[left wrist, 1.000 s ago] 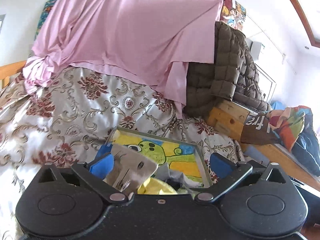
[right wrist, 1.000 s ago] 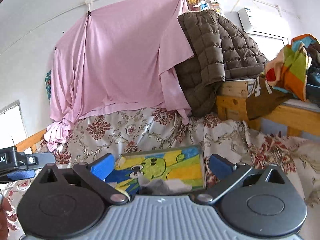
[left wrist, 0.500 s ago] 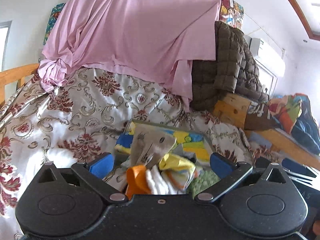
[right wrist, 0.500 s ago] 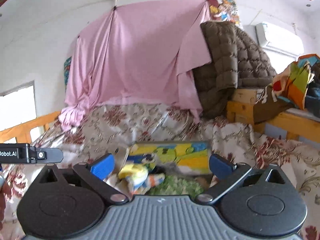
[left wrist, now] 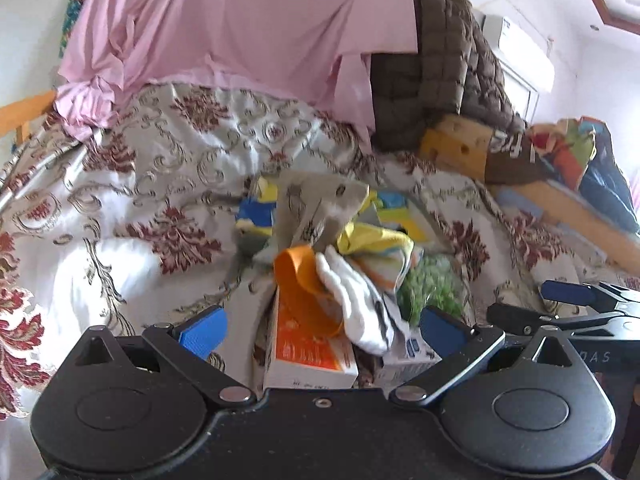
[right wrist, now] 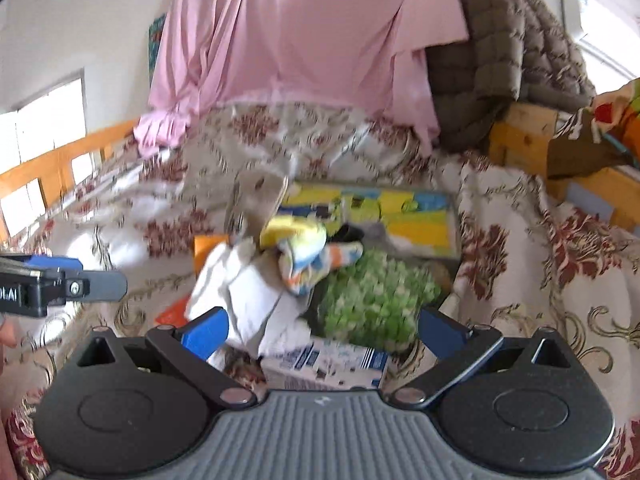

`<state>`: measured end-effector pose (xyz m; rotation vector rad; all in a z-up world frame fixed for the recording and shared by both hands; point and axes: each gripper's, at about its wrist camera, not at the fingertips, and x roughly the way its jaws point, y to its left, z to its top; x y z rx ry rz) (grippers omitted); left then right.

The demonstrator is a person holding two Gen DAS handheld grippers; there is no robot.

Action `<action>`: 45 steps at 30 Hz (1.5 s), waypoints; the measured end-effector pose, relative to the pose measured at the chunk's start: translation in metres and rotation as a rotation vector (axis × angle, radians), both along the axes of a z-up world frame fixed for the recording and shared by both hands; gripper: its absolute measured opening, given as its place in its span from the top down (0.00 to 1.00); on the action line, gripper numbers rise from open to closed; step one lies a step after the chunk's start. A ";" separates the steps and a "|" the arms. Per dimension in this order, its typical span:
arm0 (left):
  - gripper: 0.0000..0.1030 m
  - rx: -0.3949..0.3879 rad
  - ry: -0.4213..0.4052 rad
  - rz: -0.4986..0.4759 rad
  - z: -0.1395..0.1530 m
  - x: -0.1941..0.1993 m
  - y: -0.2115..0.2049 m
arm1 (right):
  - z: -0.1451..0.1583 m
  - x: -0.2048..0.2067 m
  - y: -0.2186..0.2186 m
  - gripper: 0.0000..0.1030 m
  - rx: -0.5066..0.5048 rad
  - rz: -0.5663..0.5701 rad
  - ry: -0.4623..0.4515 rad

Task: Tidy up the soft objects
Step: 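Grasp a white glove with the left tool while the right tool grasps a white printed cloth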

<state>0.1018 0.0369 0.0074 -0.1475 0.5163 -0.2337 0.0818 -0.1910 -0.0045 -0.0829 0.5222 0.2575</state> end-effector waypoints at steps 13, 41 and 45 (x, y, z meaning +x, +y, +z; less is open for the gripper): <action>0.01 -0.121 0.121 -0.117 -0.021 0.039 0.003 | -0.021 0.030 0.010 0.00 -0.011 0.016 0.080; 0.72 -0.239 0.236 -0.270 -0.058 0.098 -0.009 | -0.060 0.067 0.049 0.67 -0.140 0.174 0.141; 0.90 -0.204 0.244 -0.267 -0.058 0.098 -0.012 | -0.060 0.067 0.048 0.92 -0.165 0.148 0.135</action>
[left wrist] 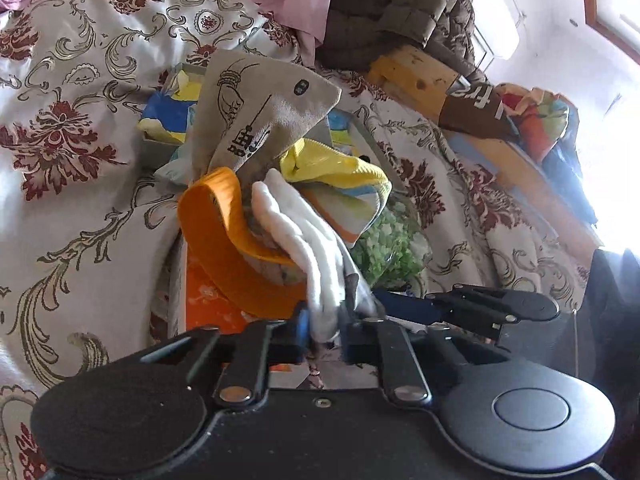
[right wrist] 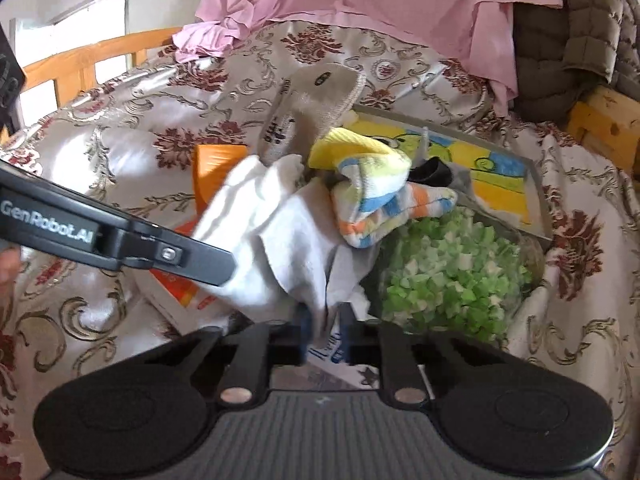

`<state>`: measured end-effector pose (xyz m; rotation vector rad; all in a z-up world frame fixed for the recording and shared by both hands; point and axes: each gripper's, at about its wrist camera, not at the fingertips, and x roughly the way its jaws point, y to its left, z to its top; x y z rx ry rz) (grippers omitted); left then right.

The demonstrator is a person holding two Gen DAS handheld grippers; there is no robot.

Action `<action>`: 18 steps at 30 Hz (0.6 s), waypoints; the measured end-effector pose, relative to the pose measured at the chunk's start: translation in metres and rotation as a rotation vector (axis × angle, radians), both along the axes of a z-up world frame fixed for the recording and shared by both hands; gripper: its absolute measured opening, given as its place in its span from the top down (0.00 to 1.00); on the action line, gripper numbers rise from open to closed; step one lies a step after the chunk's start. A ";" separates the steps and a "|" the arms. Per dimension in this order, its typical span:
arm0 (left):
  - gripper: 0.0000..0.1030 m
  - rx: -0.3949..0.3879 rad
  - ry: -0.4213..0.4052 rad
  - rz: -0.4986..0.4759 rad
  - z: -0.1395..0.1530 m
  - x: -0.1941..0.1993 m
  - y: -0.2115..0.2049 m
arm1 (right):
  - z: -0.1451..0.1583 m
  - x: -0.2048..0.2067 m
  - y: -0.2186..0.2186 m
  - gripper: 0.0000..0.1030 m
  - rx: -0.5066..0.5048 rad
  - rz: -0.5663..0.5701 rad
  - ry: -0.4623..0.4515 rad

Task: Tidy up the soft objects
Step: 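Grasp a white glove with the left tool while the right tool grasps a white printed cloth, then lift and carry the glove and cloth in both tools over the frog-painted tray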

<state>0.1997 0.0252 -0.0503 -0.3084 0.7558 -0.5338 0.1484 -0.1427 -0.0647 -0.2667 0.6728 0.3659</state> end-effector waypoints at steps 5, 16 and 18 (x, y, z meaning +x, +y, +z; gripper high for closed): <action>0.93 0.037 -0.019 0.023 0.007 -0.008 -0.002 | 0.008 -0.004 -0.009 0.97 0.019 -0.050 -0.012; 0.94 0.103 0.016 0.144 0.027 -0.053 0.015 | 0.042 -0.032 -0.041 0.97 0.143 -0.126 -0.111; 0.94 0.115 0.025 0.188 0.028 -0.059 0.020 | 0.048 -0.034 -0.047 0.97 0.173 -0.146 -0.123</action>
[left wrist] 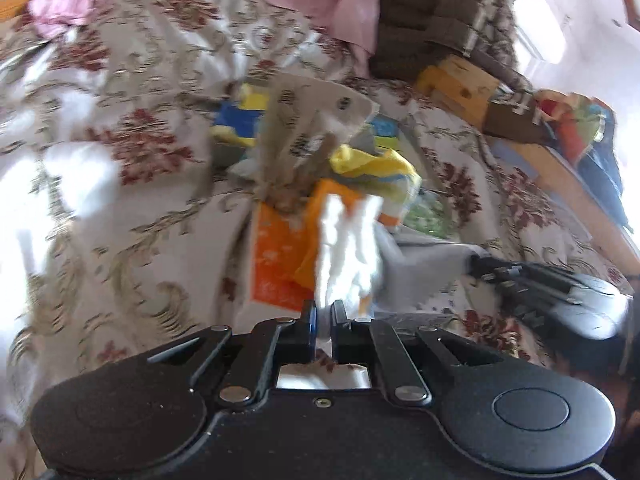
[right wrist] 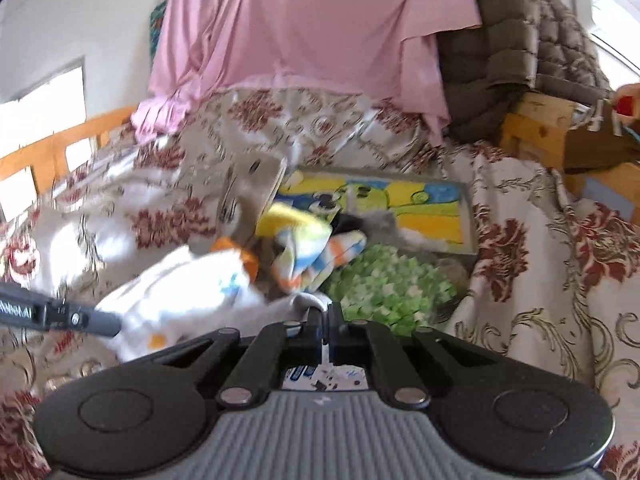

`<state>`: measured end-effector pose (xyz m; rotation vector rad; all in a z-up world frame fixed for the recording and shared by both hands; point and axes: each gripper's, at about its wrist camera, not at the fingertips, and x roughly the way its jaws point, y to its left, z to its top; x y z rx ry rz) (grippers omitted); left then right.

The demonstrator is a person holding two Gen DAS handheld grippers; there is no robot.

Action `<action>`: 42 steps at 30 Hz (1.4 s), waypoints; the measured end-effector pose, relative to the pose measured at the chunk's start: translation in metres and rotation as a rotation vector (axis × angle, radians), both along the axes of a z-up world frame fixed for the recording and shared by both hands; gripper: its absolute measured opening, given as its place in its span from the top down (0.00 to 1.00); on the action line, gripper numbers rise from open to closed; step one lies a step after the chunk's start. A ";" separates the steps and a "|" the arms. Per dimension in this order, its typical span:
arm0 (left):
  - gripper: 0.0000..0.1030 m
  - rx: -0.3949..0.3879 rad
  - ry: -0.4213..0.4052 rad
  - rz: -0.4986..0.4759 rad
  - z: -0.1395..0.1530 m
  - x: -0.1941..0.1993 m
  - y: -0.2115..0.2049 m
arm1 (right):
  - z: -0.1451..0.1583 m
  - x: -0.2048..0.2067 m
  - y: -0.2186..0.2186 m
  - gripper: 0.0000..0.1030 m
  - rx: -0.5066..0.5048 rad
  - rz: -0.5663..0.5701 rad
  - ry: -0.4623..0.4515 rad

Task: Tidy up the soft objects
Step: 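Lift and carry the glove and cloth in both tools over the frog-painted tray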

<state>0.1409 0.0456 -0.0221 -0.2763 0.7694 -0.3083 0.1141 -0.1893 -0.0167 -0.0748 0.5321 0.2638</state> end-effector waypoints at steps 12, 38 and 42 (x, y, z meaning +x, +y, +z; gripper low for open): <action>0.92 0.081 -0.029 0.102 -0.004 -0.002 -0.001 | -0.022 0.019 0.007 0.94 -0.016 0.014 0.156; 0.41 0.000 -0.051 -0.039 -0.027 0.032 -0.035 | -0.060 0.025 0.052 0.48 -0.274 0.116 0.182; 0.55 0.010 -0.048 -0.039 -0.026 0.030 -0.036 | -0.065 0.025 0.055 0.44 -0.298 0.123 0.169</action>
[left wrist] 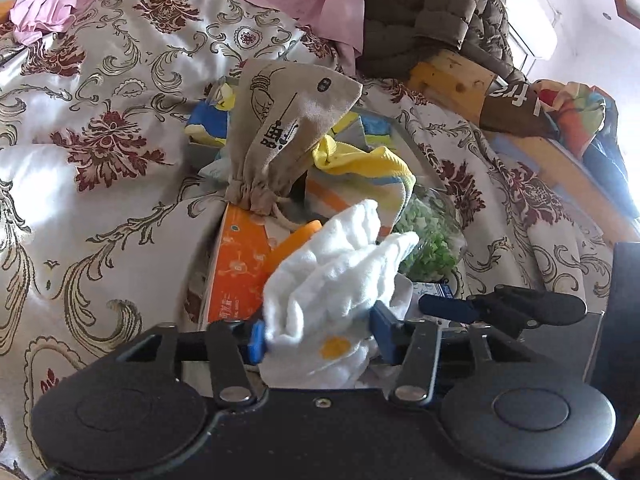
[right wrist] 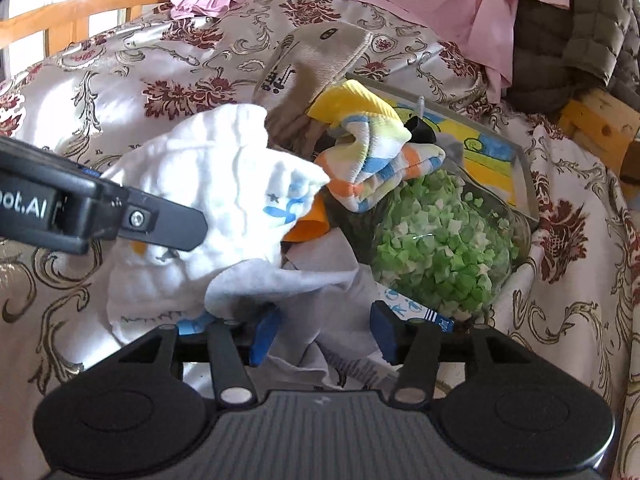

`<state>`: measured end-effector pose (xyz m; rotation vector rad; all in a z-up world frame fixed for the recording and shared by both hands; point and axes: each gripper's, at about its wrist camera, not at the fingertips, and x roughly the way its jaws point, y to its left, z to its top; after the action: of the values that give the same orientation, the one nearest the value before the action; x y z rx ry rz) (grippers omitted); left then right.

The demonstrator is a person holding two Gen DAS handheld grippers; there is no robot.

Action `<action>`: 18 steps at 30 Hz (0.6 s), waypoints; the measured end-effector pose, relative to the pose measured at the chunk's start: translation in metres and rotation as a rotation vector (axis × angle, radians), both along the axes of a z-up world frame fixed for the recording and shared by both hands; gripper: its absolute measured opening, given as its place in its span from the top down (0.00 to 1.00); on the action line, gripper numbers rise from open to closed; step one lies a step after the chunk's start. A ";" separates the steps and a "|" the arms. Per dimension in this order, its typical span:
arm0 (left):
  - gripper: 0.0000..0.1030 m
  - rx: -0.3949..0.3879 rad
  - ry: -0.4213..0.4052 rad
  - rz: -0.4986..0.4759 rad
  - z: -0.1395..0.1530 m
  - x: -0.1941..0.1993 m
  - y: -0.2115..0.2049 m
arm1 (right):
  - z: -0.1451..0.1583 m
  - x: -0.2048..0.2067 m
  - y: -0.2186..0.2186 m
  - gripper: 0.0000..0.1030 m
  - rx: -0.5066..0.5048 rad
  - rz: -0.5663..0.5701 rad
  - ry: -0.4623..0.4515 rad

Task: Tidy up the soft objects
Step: 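Lift and carry the glove and cloth in both tools over the frog-painted tray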

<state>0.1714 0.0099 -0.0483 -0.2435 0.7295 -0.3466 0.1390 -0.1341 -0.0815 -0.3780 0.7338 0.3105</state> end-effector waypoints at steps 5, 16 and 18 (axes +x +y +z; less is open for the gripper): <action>0.67 -0.004 -0.008 0.009 0.002 -0.003 0.002 | -0.001 -0.001 0.003 0.54 -0.018 0.028 -0.012; 0.79 -0.044 -0.043 0.017 0.008 -0.015 0.008 | -0.004 -0.019 0.019 0.92 -0.114 0.133 -0.093; 0.80 -0.044 -0.058 0.015 0.009 -0.018 0.008 | -0.003 -0.023 0.023 0.93 -0.146 0.137 -0.145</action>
<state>0.1534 0.0180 -0.0392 -0.2798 0.6630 -0.3542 0.1158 -0.1115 -0.0846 -0.5845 0.5908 0.3563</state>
